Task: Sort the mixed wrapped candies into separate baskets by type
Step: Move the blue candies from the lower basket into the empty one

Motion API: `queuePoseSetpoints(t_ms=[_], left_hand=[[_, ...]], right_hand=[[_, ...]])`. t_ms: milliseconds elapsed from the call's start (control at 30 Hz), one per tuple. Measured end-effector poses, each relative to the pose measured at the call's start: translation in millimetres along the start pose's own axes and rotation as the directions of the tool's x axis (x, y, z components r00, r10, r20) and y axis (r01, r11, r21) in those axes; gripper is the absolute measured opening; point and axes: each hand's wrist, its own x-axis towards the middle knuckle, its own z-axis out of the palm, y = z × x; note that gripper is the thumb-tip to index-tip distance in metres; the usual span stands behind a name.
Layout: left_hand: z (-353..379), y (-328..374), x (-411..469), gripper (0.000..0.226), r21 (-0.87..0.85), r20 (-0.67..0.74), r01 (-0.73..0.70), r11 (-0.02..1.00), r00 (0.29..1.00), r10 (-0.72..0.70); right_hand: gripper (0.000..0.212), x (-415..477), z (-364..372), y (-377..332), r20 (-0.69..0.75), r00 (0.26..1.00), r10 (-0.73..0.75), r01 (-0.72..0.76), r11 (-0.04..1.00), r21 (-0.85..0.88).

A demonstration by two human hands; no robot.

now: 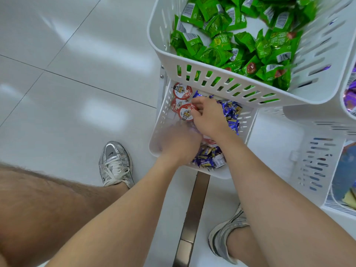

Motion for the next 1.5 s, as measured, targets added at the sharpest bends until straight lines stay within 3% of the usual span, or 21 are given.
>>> queuePoseSetpoints(t_ms=[100,333,467,567,633,733,833,933,967,1033,1133,1267,1400,1500], left_hand=[[3.4,3.4,-1.4,0.078,0.003,0.027,-0.095,0.995,0.995,0.095],[9.7,-1.5,-10.1,0.096,0.215,0.125,-0.258,0.942,0.964,0.235],[8.0,-11.5,-20.7,0.083,0.223,0.108,-0.290,0.930,0.956,0.272],[5.5,-20.6,-28.2,0.070,0.277,0.113,-0.339,0.899,0.941,0.320],[2.8,-26.1,-31.7,0.062,0.281,0.078,-0.374,0.884,0.927,0.368],[-4.6,-30.1,-39.2,0.050,0.339,-0.138,-0.344,0.876,0.903,0.408],[-10.3,-33.3,-46.6,0.036,0.378,-0.375,-0.154,0.913,0.876,0.303],[-12.7,-29.2,-51.1,0.021,0.395,-0.304,-0.087,0.915,0.927,0.219],[-12.6,-27.1,-49.6,0.018,0.378,-0.273,-0.083,0.922,0.942,0.196],[-14.2,-23.7,-43.6,0.034,0.335,-0.245,-0.081,0.939,0.955,0.170],[-17.6,-23.7,-35.7,0.049,0.250,-0.237,-0.070,0.966,0.963,0.131],[-15.8,-25.8,-29.4,0.023,0.228,-0.226,-0.062,0.972,0.967,0.115],[-16.2,-24.8,-20.6,0.042,0.279,-0.090,-0.053,0.959,0.993,0.081],[-22.8,-21.6,-14.9,0.032,0.337,-0.134,-0.030,0.941,0.988,0.079]], right_hand=[[0.039,4.9,5.1,-7.9,0.030,0.998,-0.063,0.064,0.998,-0.024],[0.029,21.6,29.4,-14.2,0.191,0.980,-0.059,0.097,0.976,-0.196],[0.012,30.8,28.9,-19.8,0.277,0.955,-0.109,0.208,0.910,-0.360],[0.013,31.5,37.2,-18.7,0.208,0.975,-0.079,0.161,0.897,-0.412],[0.033,32.8,40.9,-14.1,0.091,0.996,-0.022,0.057,0.911,-0.409],[0.052,33.4,39.9,-9.5,0.027,1.000,-0.005,0.015,0.918,-0.397],[0.033,28.4,34.0,-9.3,0.043,0.995,-0.090,0.099,0.922,-0.374],[0.004,17.0,26.1,-7.0,0.112,0.974,-0.197,0.225,0.898,-0.379],[0.007,12.1,22.6,-6.7,0.125,0.971,-0.204,0.237,0.900,-0.366],[0.014,3.4,14.8,-5.7,0.179,0.963,-0.202,0.256,0.893,-0.371],[0.019,-7.3,1.6,-6.7,0.282,0.942,-0.179,0.304,0.812,-0.499],[0.045,-26.9,-3.4,-5.9,0.444,0.894,-0.064,0.336,0.751,-0.568],[0.034,-43.1,6.8,-0.9,0.399,0.910,-0.109,0.363,0.673,-0.644],[0.026,-49.0,7.0,6.8,0.333,0.933,-0.139,0.345,0.616,-0.709]])
